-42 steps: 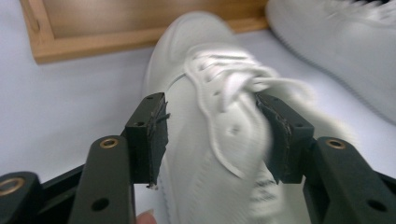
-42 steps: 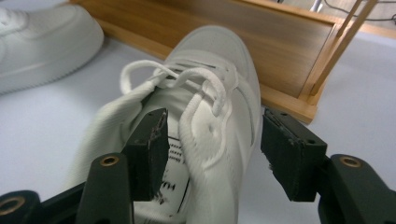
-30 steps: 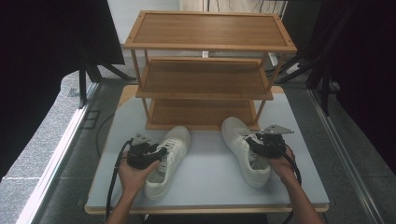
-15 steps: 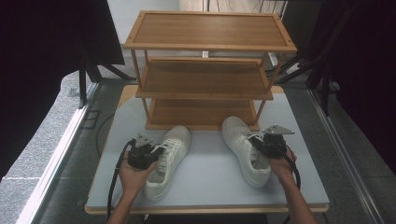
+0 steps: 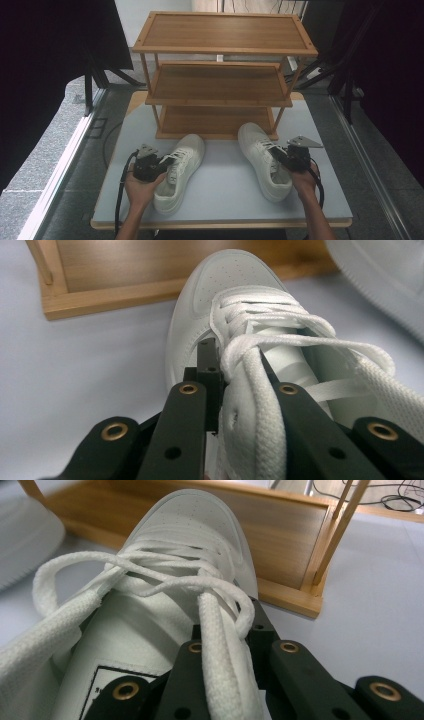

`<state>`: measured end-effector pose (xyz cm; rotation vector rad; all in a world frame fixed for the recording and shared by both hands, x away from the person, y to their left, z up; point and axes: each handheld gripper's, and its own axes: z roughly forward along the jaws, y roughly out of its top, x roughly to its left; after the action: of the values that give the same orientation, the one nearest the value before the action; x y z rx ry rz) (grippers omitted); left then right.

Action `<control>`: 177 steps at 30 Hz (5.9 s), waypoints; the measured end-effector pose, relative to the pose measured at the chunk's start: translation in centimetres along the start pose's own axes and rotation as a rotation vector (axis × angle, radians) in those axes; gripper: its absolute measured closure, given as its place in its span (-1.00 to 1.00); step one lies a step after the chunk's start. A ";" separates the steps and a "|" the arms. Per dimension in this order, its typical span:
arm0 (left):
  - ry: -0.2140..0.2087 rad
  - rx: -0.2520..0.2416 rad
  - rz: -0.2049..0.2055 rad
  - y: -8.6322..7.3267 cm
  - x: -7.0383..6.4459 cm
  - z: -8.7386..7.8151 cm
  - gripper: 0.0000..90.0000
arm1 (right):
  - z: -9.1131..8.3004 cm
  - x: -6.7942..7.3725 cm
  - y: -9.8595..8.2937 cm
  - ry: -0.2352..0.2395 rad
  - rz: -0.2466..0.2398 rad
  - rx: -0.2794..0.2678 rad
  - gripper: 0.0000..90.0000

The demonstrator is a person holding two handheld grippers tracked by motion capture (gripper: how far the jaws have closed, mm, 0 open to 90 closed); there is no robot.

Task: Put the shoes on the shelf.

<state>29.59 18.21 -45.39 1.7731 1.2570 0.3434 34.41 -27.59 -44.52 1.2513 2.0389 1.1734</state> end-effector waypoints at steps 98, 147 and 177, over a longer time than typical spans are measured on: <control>-0.293 -0.371 -0.260 14.0 -2.9 -3.1 0.81 | -5.1 1.3 13.7 0.172 0.373 -0.382 0.87; -0.125 -0.352 -0.280 20.2 -1.7 0.6 0.81 | -0.2 1.8 18.7 0.020 0.404 -0.293 0.86; -0.153 -0.319 -0.361 22.2 -2.9 5.4 0.34 | 4.4 4.2 21.9 -0.057 0.256 -0.255 0.35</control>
<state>45.28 11.43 -30.00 1.2513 1.3014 0.1839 46.16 -17.26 -28.01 1.4260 1.6610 1.4430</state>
